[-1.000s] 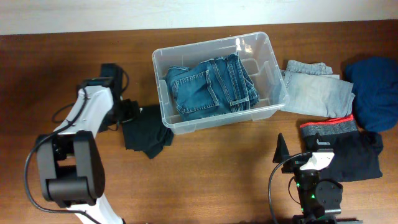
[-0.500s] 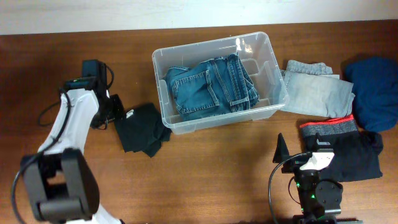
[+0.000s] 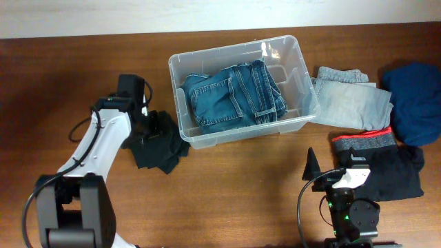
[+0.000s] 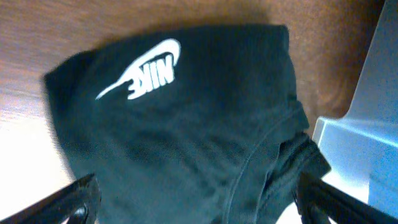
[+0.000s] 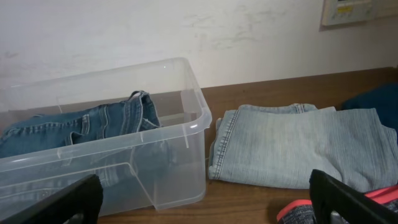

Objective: Pack container
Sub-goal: 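Lower the left gripper onto the black Nike shirt and pinch it, then lift the black Nike shirt with the left gripper over the bin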

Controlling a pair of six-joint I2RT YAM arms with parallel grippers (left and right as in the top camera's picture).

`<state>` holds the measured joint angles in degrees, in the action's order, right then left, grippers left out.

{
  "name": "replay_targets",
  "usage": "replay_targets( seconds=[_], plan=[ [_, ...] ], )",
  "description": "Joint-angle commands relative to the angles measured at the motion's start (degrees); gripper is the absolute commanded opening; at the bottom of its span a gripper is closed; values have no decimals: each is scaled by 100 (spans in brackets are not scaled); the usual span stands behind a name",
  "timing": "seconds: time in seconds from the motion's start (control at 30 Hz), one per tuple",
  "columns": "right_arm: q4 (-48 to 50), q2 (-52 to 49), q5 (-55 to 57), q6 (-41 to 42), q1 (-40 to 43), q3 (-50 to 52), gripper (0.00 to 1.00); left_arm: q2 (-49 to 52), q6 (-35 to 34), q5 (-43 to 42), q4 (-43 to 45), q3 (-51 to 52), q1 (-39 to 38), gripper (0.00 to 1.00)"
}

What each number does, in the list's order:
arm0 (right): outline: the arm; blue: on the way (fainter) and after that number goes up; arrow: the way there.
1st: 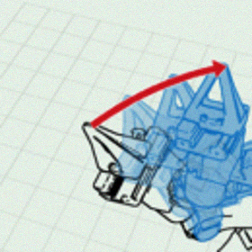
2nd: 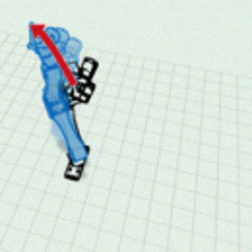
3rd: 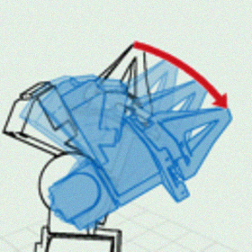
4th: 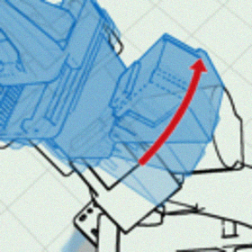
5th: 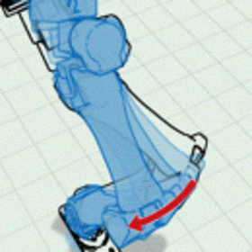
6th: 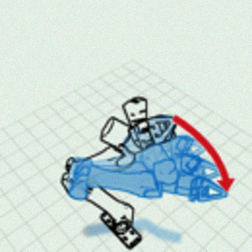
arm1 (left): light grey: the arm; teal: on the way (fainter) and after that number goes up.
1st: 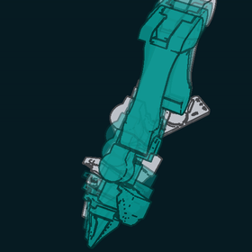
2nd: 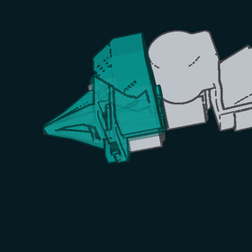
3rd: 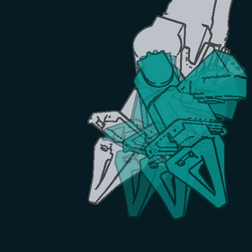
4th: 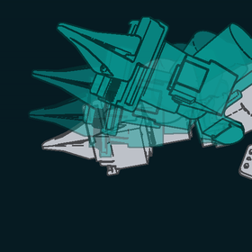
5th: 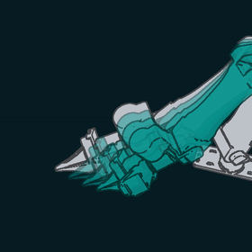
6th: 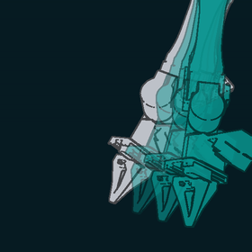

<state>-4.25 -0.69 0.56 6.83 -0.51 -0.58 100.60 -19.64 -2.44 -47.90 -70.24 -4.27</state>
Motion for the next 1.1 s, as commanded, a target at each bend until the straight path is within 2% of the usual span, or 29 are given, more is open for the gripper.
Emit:
replay_targets(
  seconds=[0.0, 0.17, 0.43, 0.5, 0.57, 0.73, 0.8, 0.93, 1.07],
  plan=[
    [-39, 44, -7, -44, 24, 26, 98, 101, -114, -275, 295, 352, -7, 100],
    [-39, 44, -7, -42, 24, 26, 98, 345, -116, -275, 820, 754, -9, 100],
    [-39, 44, -7, -42, 24, 26, 98, 1019, -133, -269, 997, 778, -9, 99],
    [-39, 44, -7, -42, 24, 26, 98, 1058, -133, -247, 997, 778, -7, 97],
    [-39, 44, -7, -42, 24, 26, 98, 1056, -131, -205, 988, 745, -7, 86],
    [-39, 44, -7, -44, 24, 26, 98, 1056, -129, -164, 929, 671, -7, 40],
    [-39, 44, -7, -44, 24, 26, 98, 1056, -129, -162, 931, 671, -7, 25],
    [-39, 44, -7, -44, 24, 26, 98, 1038, -129, 356, 798, 468, -7, 11],
    [-39, 44, -7, -42, 24, 26, 98, 885, -129, 791, -87, -382, -7, 1]
  ],
)
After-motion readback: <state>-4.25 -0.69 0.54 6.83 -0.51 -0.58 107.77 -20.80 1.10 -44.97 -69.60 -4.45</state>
